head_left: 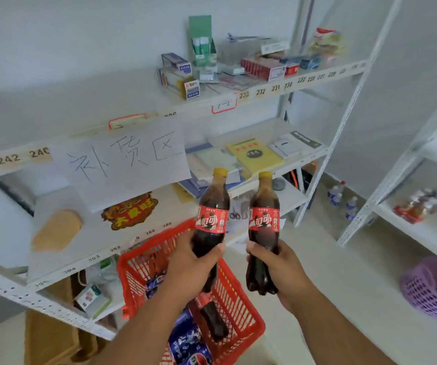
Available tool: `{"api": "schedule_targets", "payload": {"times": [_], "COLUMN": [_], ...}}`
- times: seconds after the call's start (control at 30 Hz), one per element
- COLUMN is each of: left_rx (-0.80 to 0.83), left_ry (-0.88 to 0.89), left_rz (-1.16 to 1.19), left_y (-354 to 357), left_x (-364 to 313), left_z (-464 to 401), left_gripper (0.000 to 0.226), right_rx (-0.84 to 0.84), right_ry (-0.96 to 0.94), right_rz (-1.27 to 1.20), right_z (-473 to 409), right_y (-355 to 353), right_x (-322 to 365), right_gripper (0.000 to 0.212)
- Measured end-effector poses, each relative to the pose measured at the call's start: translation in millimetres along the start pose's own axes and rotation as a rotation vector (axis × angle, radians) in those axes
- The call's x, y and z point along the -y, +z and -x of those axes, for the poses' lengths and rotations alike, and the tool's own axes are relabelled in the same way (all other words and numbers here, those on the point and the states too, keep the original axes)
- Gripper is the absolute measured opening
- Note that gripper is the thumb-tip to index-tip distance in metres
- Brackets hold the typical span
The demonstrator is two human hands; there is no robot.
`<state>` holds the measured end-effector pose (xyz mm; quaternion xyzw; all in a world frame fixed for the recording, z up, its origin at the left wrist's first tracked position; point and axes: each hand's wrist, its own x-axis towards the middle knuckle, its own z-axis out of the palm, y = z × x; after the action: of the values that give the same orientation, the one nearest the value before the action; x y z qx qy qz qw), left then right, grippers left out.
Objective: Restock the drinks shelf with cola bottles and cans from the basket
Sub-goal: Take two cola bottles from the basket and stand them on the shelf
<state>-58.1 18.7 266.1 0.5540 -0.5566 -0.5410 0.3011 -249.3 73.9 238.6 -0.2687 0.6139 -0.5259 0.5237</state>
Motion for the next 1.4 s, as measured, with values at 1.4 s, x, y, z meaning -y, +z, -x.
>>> {"api": "schedule_targets", "payload": {"times": [1.4], "left_rx": [0.853], "left_ry": [0.404], "left_rz": [-0.149], "left_y": [657], "left_x": [-178], "left_z": [146], "left_gripper": [0.041], "right_rx": [-1.192], "right_ry": [-0.183], "right_rz": [0.062], "right_z": [231], "right_y": [-599], "right_x": [51], "right_gripper": [0.051]}}
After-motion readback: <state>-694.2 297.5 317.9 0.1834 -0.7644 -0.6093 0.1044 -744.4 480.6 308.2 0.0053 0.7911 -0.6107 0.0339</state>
